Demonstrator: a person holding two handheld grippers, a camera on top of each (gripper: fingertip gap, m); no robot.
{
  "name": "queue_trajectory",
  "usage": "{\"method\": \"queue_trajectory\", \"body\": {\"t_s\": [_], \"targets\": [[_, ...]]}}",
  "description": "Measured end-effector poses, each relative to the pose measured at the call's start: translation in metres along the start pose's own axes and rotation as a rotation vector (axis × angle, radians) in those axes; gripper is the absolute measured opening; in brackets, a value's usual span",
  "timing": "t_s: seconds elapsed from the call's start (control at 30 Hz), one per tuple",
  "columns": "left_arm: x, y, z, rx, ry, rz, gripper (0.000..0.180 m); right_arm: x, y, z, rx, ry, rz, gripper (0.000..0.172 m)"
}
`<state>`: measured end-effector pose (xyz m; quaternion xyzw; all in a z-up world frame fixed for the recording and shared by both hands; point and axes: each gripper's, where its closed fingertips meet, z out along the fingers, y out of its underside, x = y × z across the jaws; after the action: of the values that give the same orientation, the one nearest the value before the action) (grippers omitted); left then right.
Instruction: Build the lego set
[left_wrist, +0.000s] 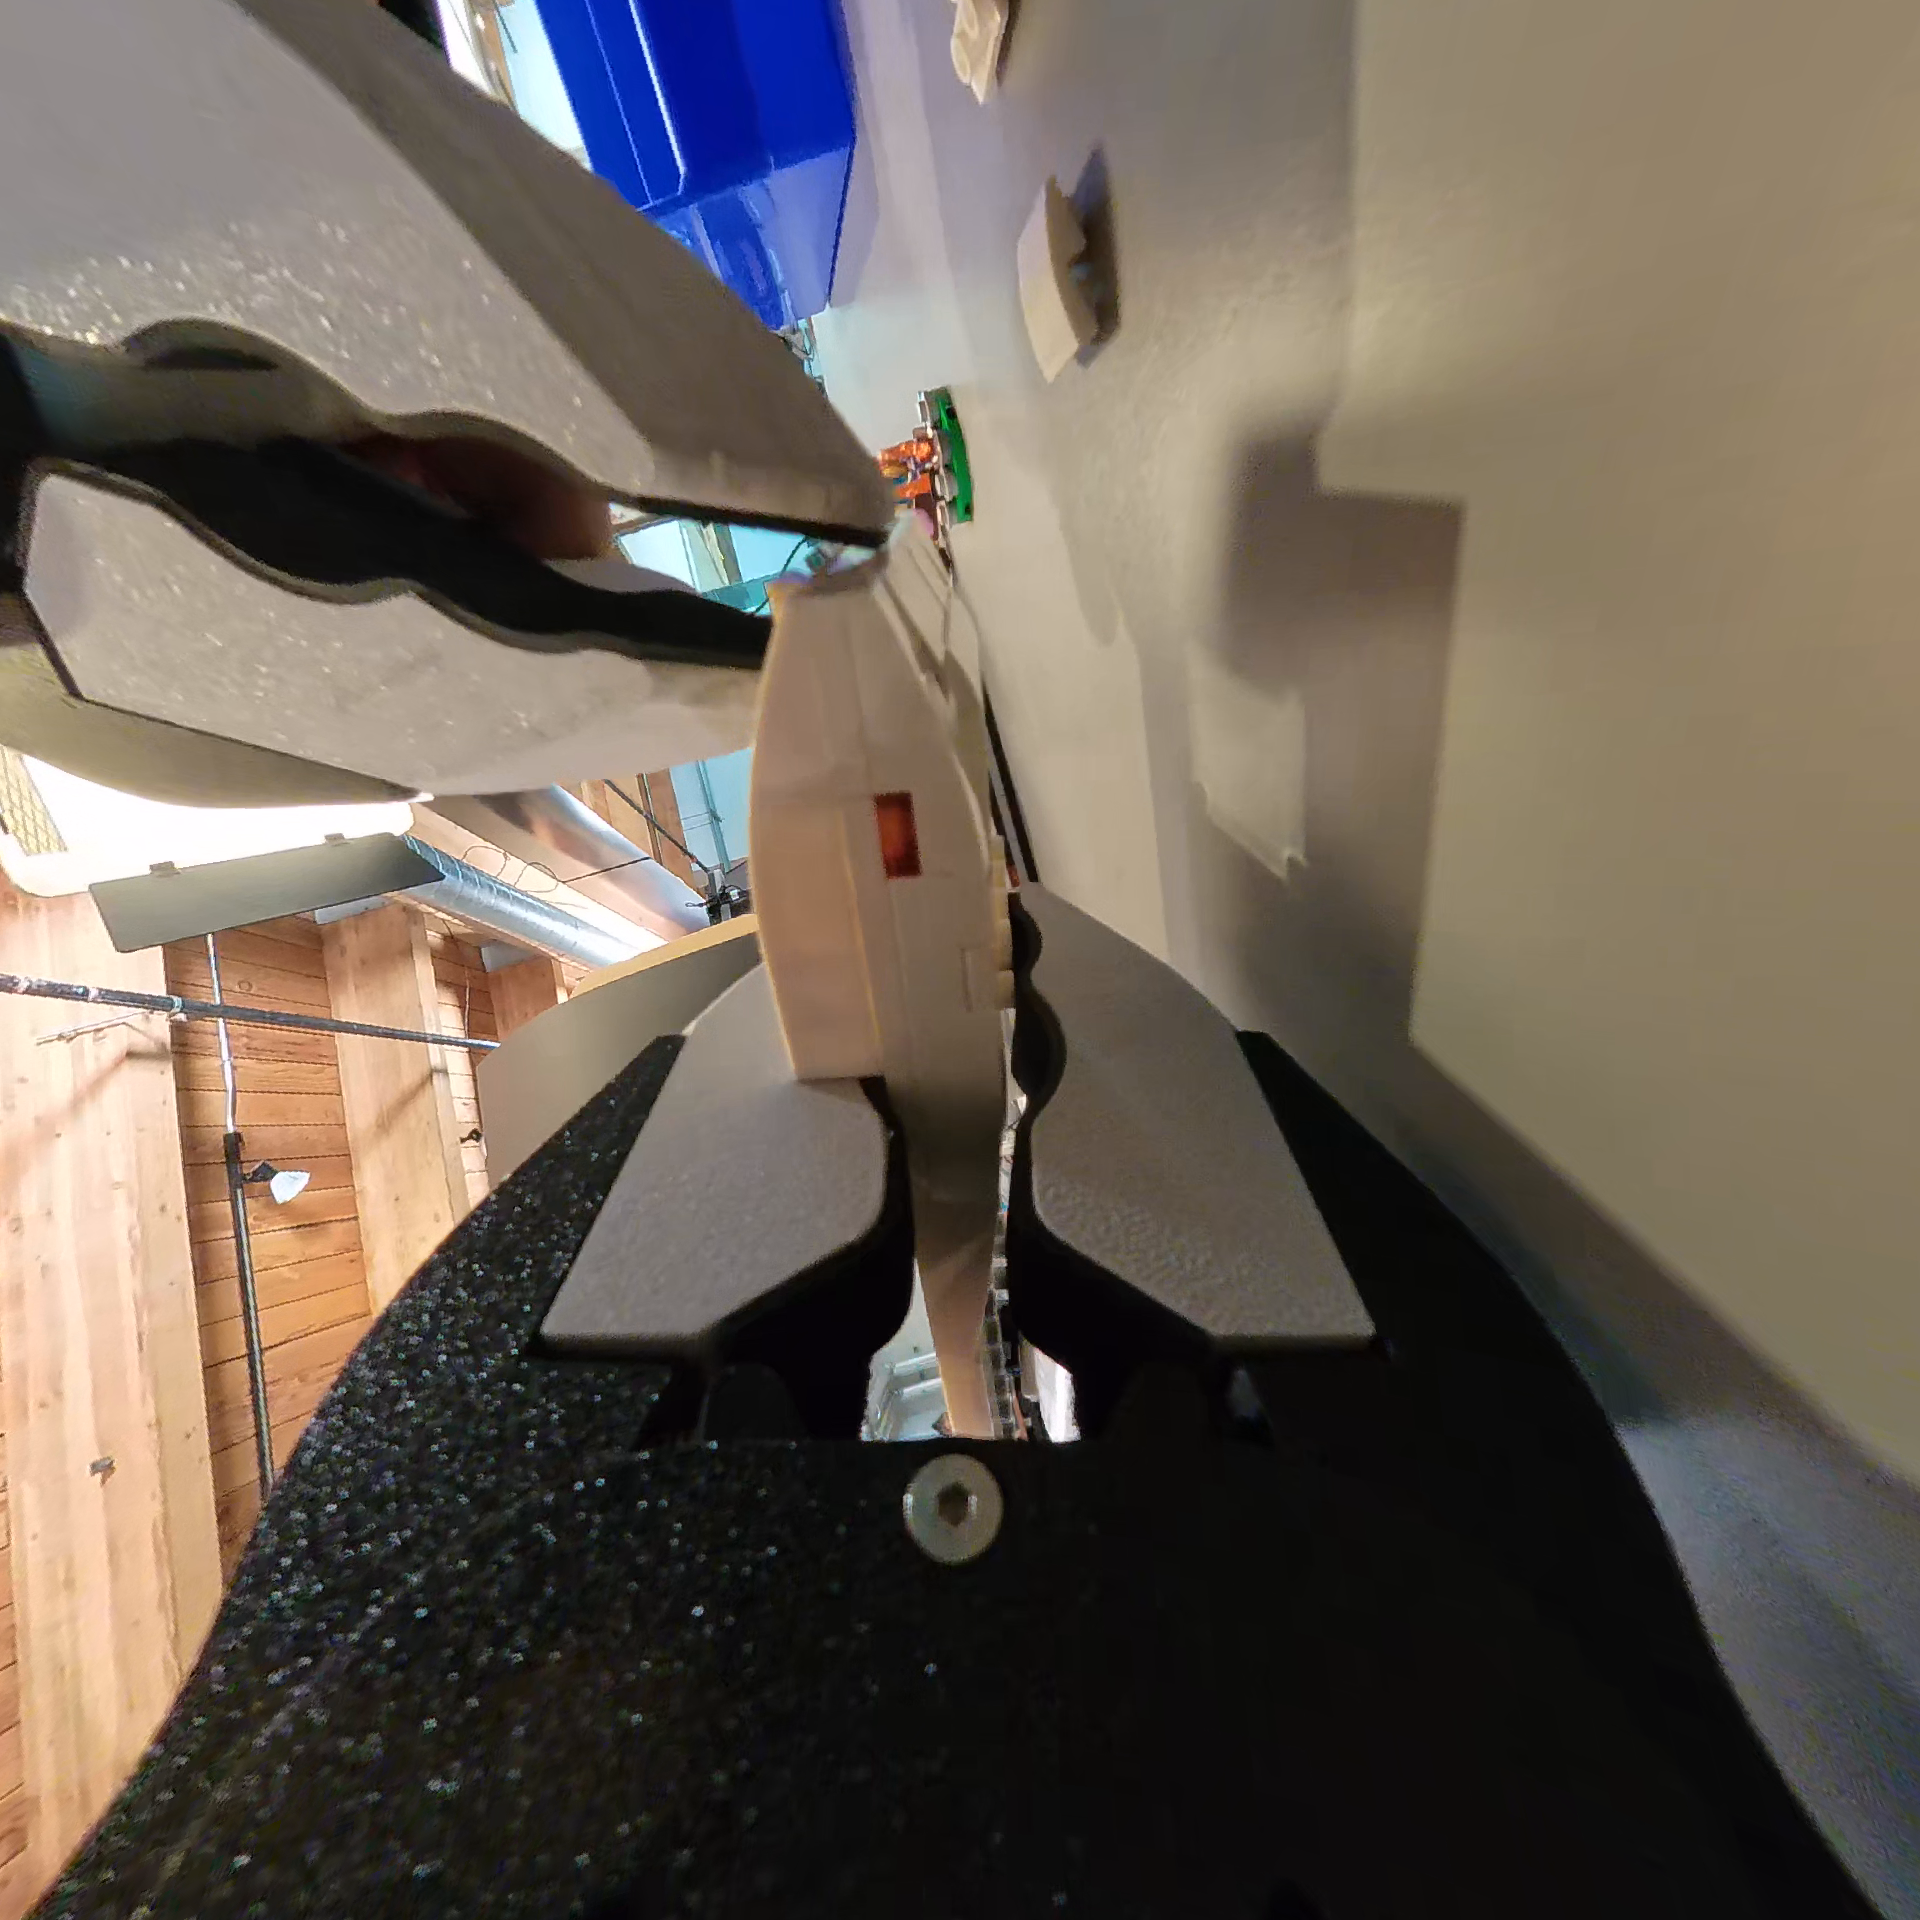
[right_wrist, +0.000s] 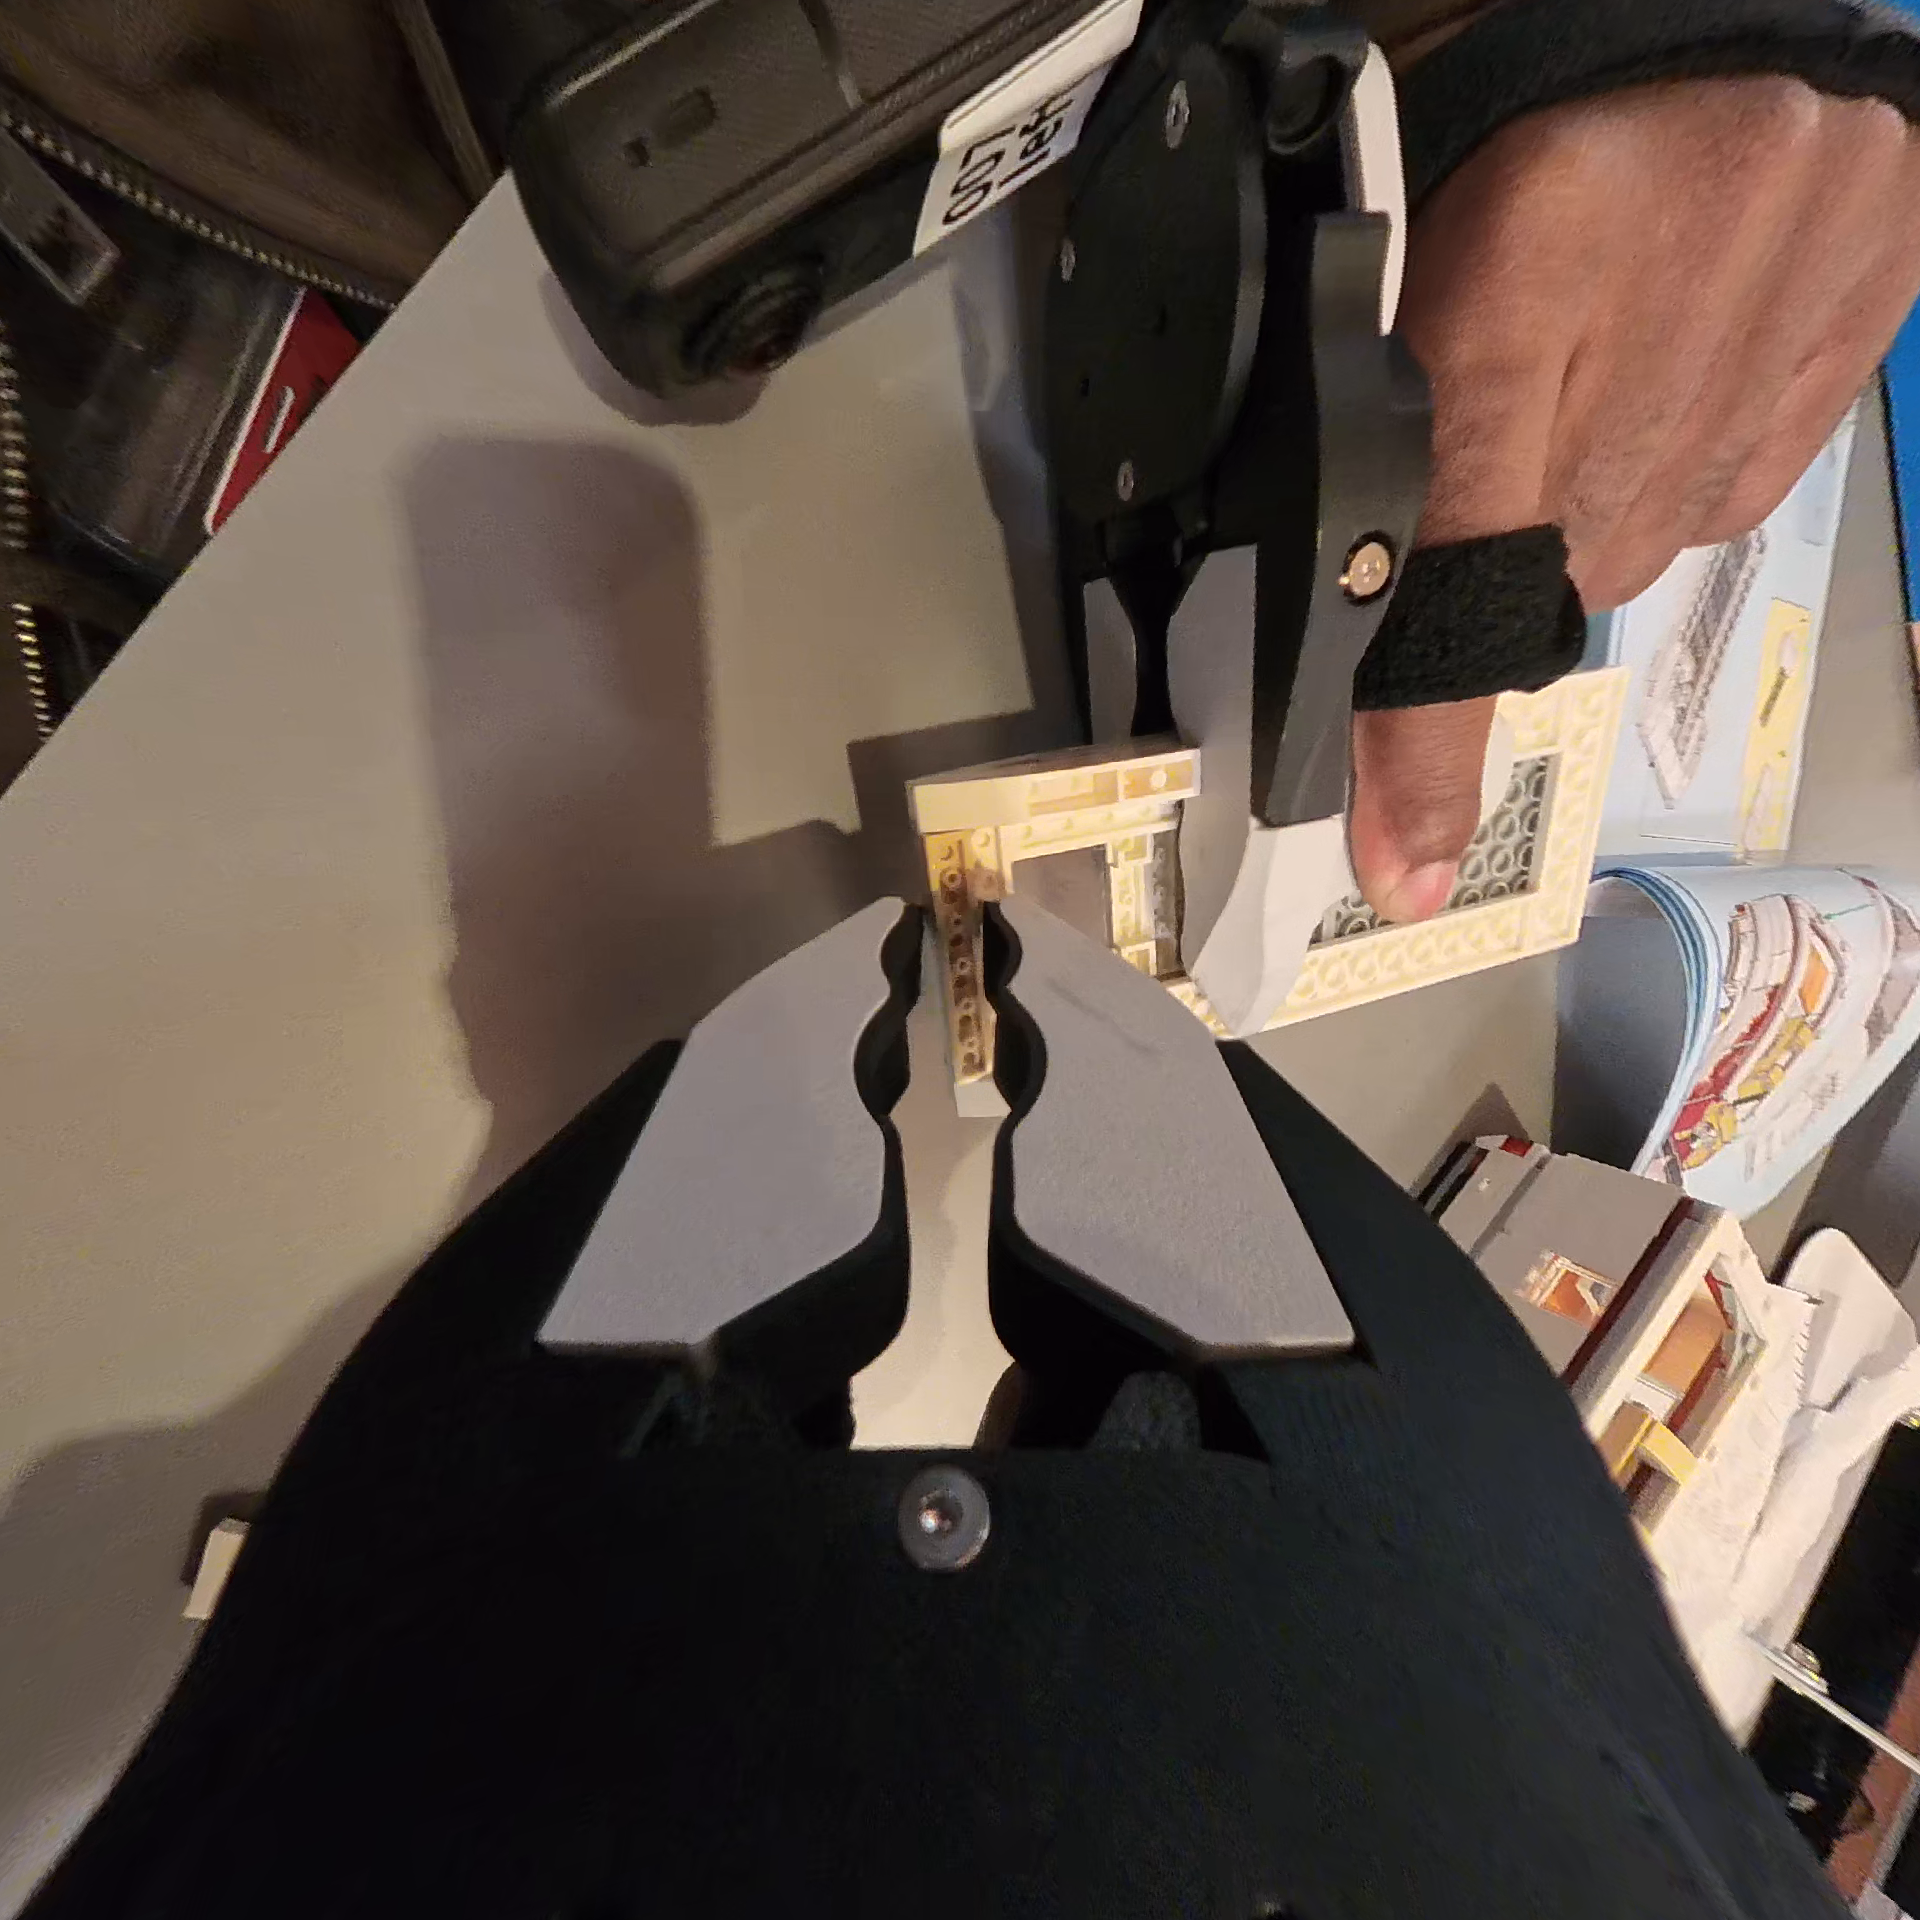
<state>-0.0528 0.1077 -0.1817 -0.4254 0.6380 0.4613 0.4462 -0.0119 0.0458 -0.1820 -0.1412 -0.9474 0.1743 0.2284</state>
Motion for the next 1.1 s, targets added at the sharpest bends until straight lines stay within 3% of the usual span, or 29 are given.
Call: {"method": "queue_trajectory", "body": {"t_s": [0.17,0.43,0.8,1.0,1.1], "targets": [[0.002,0.004,0.002,-0.02,0.01,-0.002,0.015,0.003,0.003,0.002,-0.029,0.021,0.009,0.009],[0.002,0.007,0.003,-0.033,0.014,-0.017,0.015,0.007,0.005,0.001,-0.062,0.206,0.01,0.01],[-0.002,0.007,0.003,-0.033,0.001,-0.045,0.015,0.01,0.004,-0.007,-0.006,0.352,0.075,0.01],[-0.001,-0.002,0.002,0.004,0.006,-0.033,0.015,0.003,0.001,-0.007,0.05,0.268,0.114,0.01],[0.002,-0.009,0.001,0.035,0.02,-0.013,0.015,-0.005,-0.001,-0.003,0.032,0.19,0.048,0.01]]}}
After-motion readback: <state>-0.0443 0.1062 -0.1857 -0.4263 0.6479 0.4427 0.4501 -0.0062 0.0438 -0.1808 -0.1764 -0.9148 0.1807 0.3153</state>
